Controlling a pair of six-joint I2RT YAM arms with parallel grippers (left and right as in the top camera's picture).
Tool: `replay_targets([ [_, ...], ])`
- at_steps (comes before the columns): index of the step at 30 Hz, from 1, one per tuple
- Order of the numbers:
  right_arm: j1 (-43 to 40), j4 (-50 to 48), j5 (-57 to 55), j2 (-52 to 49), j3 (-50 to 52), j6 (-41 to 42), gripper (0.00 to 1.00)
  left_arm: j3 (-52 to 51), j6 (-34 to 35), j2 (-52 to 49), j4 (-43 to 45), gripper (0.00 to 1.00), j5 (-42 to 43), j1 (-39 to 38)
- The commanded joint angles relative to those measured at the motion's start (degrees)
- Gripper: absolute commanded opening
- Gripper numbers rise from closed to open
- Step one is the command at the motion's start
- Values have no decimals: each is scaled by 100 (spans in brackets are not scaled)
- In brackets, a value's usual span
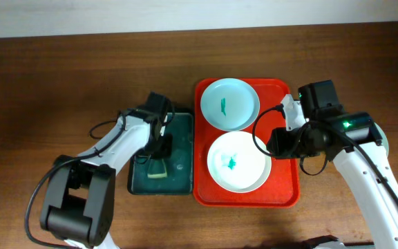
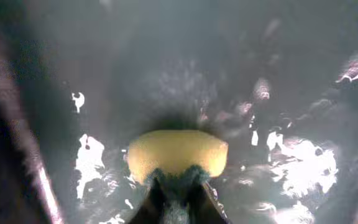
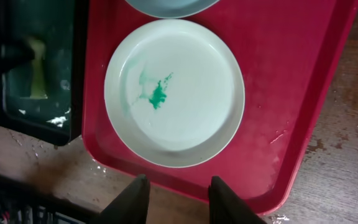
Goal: Clean dirty plates on tray and stack at the side
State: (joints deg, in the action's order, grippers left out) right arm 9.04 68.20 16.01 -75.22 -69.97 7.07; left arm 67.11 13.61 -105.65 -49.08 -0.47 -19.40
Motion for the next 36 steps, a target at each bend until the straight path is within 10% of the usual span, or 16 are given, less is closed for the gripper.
replay_targets([
  [1,-7,22,26,-9,-44,-46,33,986,-22,57,-802,55,267,-4],
  [10,-11,57,-295,-11,-44,-39,33,-188,-20,50,-442,34,264,-11],
  [13,-11,61,-297,-9,-44,-17,33,-597,-20,50,199,0,264,-9],
  [18,-85,190,-1674,-11,-42,1703,34,313,-22,140,-704,0,267,-9],
  [23,-557,271,-240,-654,-33,39,34,1965,-22,422,-1875,0,264,-11],
  [36,-560,-1281,-249,-1982,1161,42,34,2015,-20,409,-1346,0,1211,-411],
])
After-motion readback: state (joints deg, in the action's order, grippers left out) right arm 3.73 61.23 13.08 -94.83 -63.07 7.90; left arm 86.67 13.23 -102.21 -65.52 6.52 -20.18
